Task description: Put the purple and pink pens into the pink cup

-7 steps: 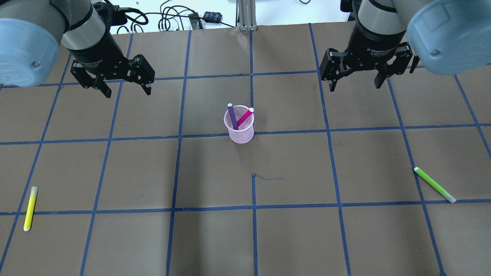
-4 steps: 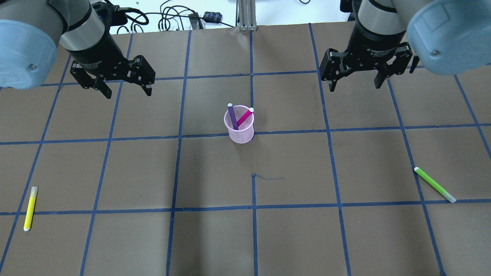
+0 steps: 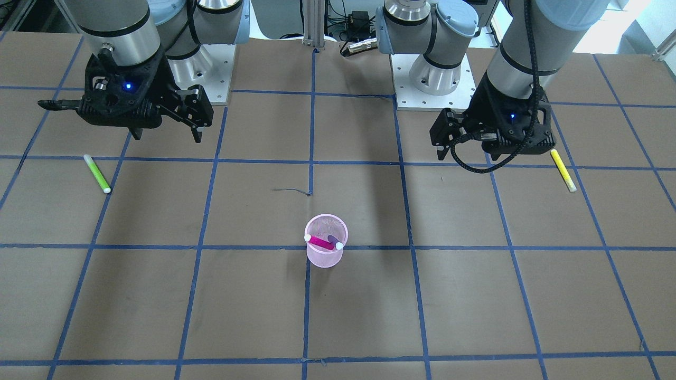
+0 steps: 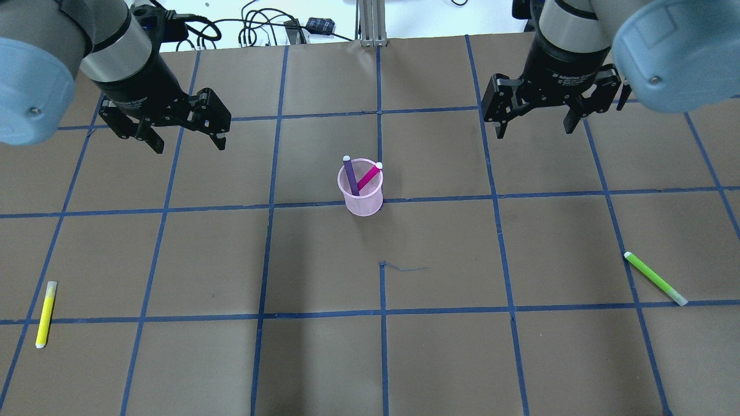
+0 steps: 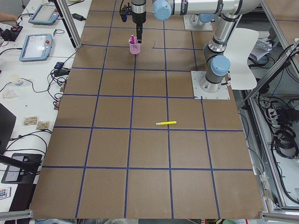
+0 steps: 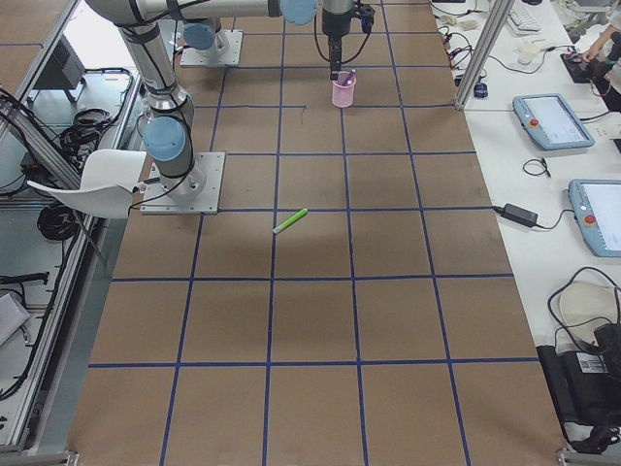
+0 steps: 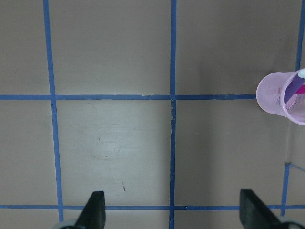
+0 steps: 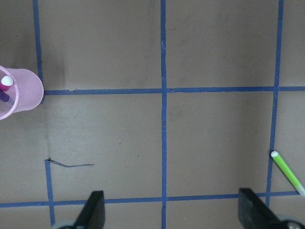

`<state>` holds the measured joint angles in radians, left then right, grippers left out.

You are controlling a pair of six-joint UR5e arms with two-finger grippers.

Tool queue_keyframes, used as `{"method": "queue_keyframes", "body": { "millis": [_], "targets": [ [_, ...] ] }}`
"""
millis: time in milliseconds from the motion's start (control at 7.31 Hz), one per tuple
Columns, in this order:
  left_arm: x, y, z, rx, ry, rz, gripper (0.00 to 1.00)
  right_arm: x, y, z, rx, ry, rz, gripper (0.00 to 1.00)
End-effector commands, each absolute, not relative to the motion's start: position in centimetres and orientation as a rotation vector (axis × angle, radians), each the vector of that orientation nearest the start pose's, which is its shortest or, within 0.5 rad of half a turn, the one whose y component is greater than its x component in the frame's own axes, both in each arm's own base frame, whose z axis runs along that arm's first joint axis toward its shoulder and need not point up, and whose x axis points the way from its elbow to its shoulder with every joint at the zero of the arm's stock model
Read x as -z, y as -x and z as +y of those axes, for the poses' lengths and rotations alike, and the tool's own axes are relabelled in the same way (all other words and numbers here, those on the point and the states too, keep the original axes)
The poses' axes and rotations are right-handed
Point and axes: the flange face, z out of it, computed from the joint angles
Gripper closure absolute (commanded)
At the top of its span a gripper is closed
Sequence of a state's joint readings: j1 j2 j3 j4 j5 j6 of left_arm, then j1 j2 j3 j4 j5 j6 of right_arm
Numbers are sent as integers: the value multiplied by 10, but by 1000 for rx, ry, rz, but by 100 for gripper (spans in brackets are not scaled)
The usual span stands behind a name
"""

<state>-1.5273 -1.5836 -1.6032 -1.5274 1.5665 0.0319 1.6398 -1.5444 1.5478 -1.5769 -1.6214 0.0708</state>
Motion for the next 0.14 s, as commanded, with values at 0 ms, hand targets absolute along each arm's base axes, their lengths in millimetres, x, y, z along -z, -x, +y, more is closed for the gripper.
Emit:
{"method": "queue_keyframes", "body": {
  "millis": [0],
  "targets": [
    [-467, 114, -492, -24, 15, 3148, 0, -484, -163, -495, 3, 0, 3194, 0]
  ]
}}
